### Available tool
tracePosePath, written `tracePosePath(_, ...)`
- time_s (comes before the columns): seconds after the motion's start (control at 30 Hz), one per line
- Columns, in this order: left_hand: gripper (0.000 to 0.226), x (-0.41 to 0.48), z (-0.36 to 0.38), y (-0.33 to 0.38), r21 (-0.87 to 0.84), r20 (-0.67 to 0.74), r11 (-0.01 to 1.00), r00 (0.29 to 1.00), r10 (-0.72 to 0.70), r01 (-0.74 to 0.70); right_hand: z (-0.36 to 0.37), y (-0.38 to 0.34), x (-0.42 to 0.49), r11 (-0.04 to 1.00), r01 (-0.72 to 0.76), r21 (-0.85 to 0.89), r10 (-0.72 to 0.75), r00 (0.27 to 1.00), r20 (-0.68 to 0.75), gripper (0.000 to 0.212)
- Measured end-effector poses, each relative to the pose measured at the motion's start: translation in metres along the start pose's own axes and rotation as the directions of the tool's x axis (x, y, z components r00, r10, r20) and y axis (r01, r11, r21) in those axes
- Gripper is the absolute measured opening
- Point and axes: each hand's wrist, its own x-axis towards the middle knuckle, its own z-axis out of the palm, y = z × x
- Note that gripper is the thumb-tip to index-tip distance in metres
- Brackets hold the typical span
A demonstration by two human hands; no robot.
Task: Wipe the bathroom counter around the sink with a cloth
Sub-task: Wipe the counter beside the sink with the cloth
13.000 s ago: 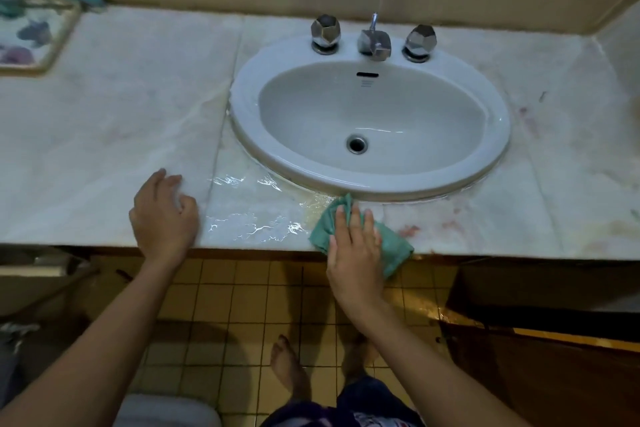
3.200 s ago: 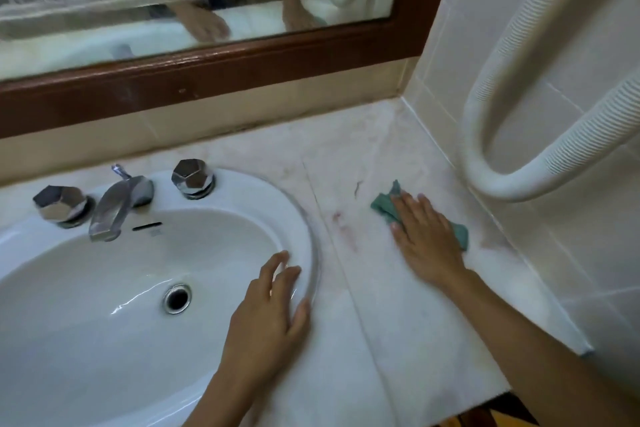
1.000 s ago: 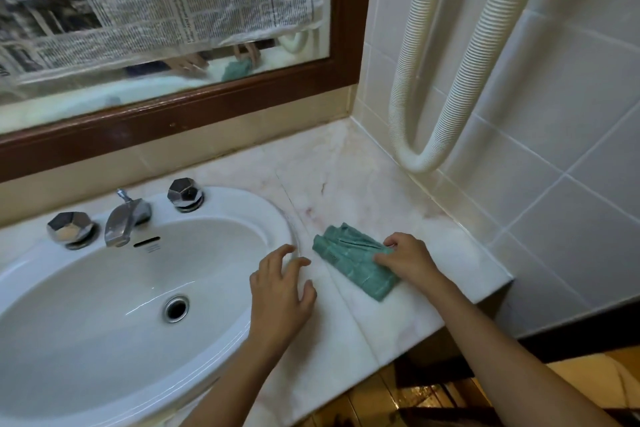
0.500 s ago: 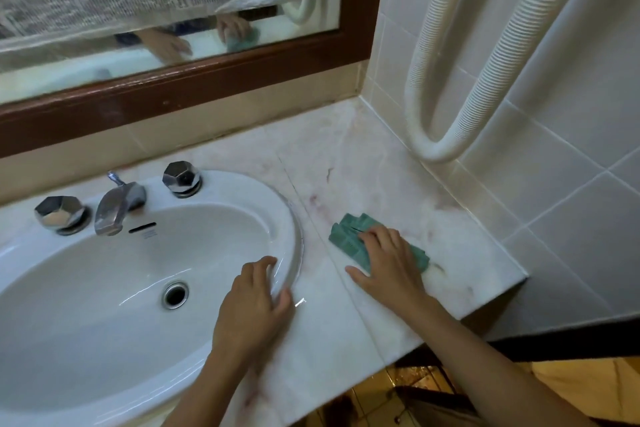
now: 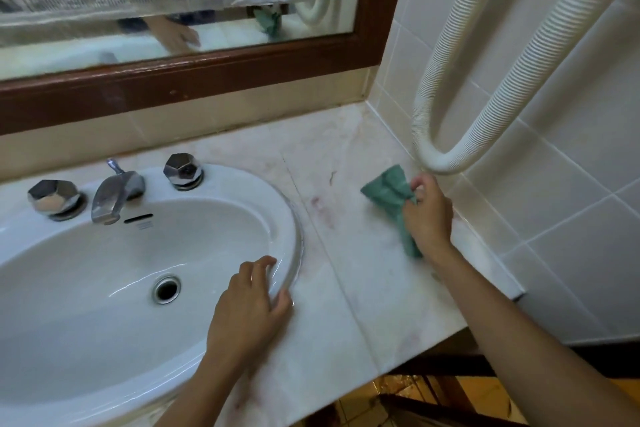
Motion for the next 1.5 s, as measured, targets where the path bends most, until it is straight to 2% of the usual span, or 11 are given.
tracePosePath(0.1,0.050,0.000,-0.001,0.000,0.000,-0.001,1.000,1.000,-0.010,0.010,0.016,-0.019,-0.006,0.901,0.301,-0.312,-0.322,0.947,-0.018,0.027)
tracePosePath(0.17,0.050,0.000,-0.001,0.001,-0.002,0.006,1.000,1.000,-0.013,0.013,0.037,-0.022,-0.029,0.828,0.455,-0.327,-0.408,0.890,0.206,0.027)
tracePosePath(0.27,0.050,0.001,-0.002,0.001,-0.002,0.019,1.000,1.000,-0.010,0.010,0.067,-0.011,-0.068,0.696,0.621,-0.360,-0.309,0.712,0.630,0.032)
tracePosePath(0.43,0.051,0.001,0.000,-0.002,0.010,0.030,1.000,0.999,-0.016,0.016,0.071,0.007,-0.062,0.588,0.747,-0.310,-0.611,0.662,0.434,0.031)
tracePosePath(0.53,0.052,0.002,-0.001,-0.001,0.036,0.035,0.999,0.999,-0.004,0.002,0.077,0.017,-0.026,0.517,0.831,-0.205,-0.500,0.488,0.715,0.051)
tracePosePath(0.6,0.051,0.003,0.000,-0.001,0.040,0.041,0.999,0.999,-0.002,0.001,0.080,0.029,-0.008,0.505,0.846,-0.174,-0.459,0.433,0.776,0.053)
tracePosePath(0.7,0.051,0.003,-0.001,-0.002,0.047,0.037,0.999,0.999,0.003,-0.005,0.079,0.044,0.018,0.537,0.812,-0.228,-0.446,0.503,0.740,0.055)
tracePosePath(0.9,0.050,0.004,0.001,-0.004,0.058,0.033,0.998,0.999,0.017,-0.019,0.122,0.017,0.086,0.693,0.548,-0.469,-0.247,0.791,0.559,0.057)
tracePosePath(1.07,0.049,0.004,-0.001,-0.003,0.046,0.054,0.999,0.998,0.018,-0.020,0.139,0.001,0.016,0.757,0.482,-0.441,-0.212,0.820,0.531,0.055)
tracePosePath(1.27,0.050,0.002,-0.005,0.000,0.012,0.083,1.000,0.996,-0.012,0.011,0.044,0.052,-0.166,0.754,0.521,-0.399,-0.221,0.774,0.593,0.057)
tracePosePath(1.5,0.049,0.001,-0.006,0.003,0.017,0.087,1.000,0.996,-0.012,0.010,0.005,0.106,-0.041,0.775,0.075,-0.628,0.089,0.970,0.226,0.058)
